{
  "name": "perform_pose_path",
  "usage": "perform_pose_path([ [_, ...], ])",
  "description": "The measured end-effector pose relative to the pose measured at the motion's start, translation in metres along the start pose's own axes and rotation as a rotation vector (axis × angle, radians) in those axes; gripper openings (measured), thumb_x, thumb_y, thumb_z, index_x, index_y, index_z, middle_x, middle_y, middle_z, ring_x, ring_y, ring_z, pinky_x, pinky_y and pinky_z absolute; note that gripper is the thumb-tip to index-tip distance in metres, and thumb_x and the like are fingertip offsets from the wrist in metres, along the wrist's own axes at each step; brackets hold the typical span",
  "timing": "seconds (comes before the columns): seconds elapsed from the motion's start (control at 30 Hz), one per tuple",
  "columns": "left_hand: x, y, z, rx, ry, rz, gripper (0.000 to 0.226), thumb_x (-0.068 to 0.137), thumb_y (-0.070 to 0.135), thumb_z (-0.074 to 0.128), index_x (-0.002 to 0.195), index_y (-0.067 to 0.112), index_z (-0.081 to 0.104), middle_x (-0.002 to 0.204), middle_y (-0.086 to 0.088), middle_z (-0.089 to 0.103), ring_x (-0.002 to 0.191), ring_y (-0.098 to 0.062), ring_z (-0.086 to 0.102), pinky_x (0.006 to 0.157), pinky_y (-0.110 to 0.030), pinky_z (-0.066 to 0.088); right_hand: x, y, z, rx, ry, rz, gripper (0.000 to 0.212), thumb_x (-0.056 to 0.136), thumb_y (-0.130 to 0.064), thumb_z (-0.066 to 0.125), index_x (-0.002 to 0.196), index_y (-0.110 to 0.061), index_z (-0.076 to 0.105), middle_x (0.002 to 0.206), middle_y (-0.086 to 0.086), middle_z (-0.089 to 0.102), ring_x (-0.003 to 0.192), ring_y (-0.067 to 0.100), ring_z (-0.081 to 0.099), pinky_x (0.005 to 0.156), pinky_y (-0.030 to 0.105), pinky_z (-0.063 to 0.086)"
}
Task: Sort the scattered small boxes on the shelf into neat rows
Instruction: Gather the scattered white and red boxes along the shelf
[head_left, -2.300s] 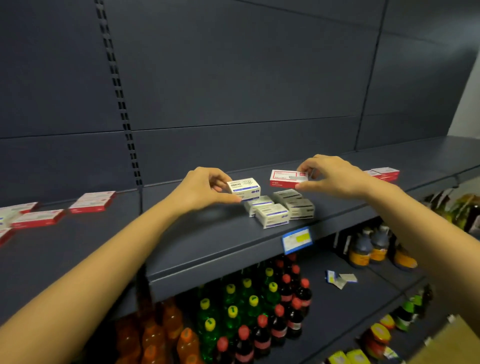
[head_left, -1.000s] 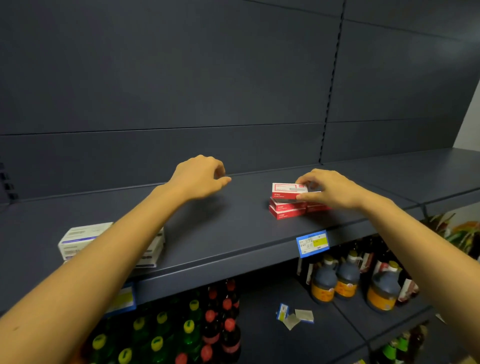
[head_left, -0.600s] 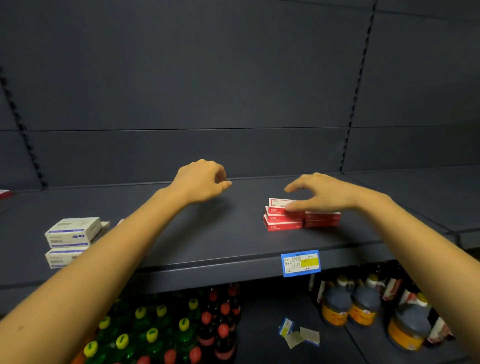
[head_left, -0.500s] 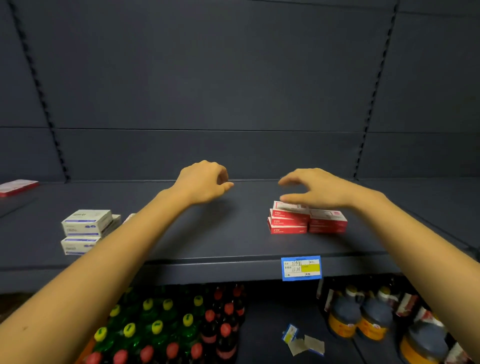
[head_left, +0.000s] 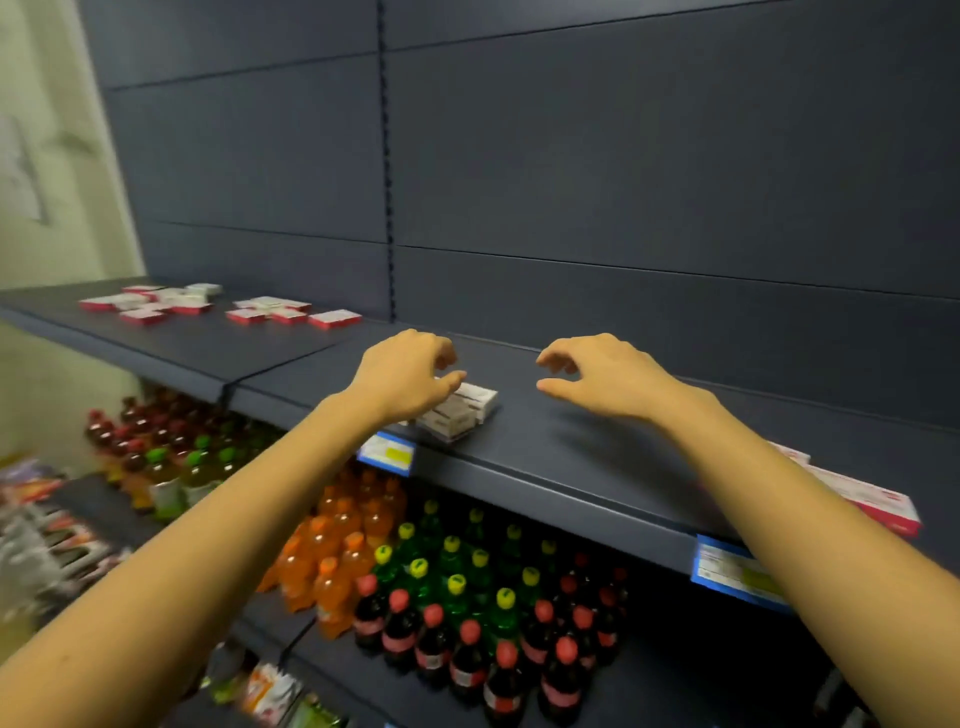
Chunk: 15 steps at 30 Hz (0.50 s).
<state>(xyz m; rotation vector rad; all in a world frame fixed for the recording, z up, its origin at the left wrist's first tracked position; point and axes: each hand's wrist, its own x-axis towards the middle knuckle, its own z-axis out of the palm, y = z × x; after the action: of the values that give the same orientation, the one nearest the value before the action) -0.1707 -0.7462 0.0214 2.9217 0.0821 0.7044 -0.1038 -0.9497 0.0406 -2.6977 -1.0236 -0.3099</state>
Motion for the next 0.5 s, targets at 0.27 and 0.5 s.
perform_pose_path([
  [0.27,-0.058,-0.091,-0.039,0.085,0.031,-0.244,0.036,0.089,0.040,0.051,0.112,0.014,0.060,0.116,-0.005,0.063,0.103,-0.021,0.057,0.085,-0.036,0.049,0.051,-0.093,0.033,0.040,-0.030,-0.190,0.035,0.091,-0.037,0.048,0.125,-0.028,0.051,0.130,-0.003,0.056,0.114,0.023,0.054,0.089,0.038,0.044],
  [0.5,-0.085,-0.172,-0.066,0.136,0.038,-0.334,0.036,0.089,0.040,0.052,0.110,0.013,0.061,0.114,-0.005,0.064,0.101,-0.020,0.059,0.084,-0.036,0.051,0.096,-0.176,0.062,0.033,-0.060,-0.270,0.038,0.092,-0.039,0.047,0.127,-0.026,0.049,0.131,0.000,0.055,0.117,0.023,0.053,0.097,0.041,0.045],
])
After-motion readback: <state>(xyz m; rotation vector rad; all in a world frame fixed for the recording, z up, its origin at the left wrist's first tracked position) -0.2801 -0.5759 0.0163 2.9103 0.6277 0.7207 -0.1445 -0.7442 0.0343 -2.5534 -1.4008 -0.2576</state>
